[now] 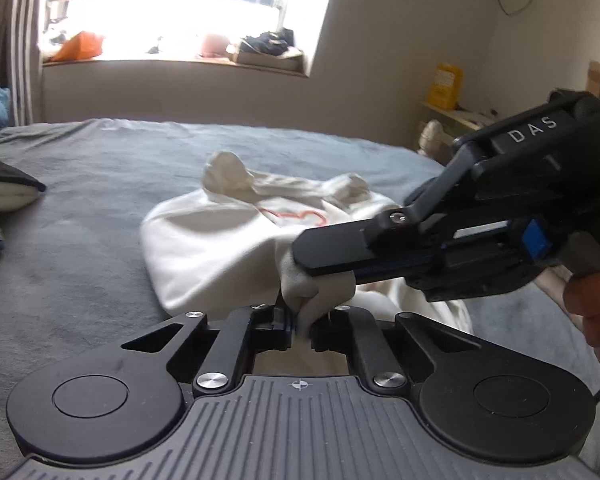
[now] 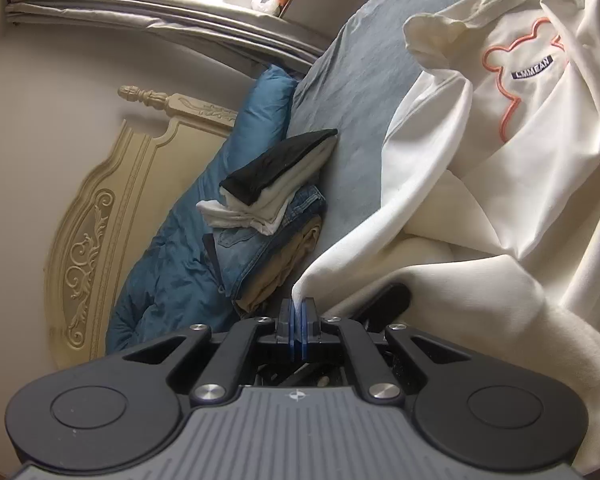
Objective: Fold clothes
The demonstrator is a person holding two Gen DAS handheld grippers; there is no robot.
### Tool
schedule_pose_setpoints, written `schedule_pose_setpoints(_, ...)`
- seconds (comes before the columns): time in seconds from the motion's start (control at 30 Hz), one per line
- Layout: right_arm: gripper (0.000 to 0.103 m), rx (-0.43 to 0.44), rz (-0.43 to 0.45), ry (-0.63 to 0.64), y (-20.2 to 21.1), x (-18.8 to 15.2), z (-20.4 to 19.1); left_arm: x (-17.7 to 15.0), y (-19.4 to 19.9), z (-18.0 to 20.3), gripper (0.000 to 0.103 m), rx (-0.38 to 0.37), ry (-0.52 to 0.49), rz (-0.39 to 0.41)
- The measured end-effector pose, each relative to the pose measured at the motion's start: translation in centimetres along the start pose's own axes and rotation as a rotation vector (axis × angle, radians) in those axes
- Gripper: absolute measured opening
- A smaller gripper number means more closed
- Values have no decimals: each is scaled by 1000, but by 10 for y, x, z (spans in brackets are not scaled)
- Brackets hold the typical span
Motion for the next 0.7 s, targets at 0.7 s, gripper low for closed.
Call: schedule_pose_setpoints(0.7, 29, 81, 245, -166, 77, 4, 74, 128, 7, -174, 5, 584, 2, 189)
Point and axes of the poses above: each gripper's, at about its wrist camera, not at the fingertips, and y roughly against the way its jaws point, z to its right, x to its top, the point moved 9 cm from there along -y, roughly the way its jaws point, and after that the axes turned 11 degrees about -z, right-handed, at the moved point
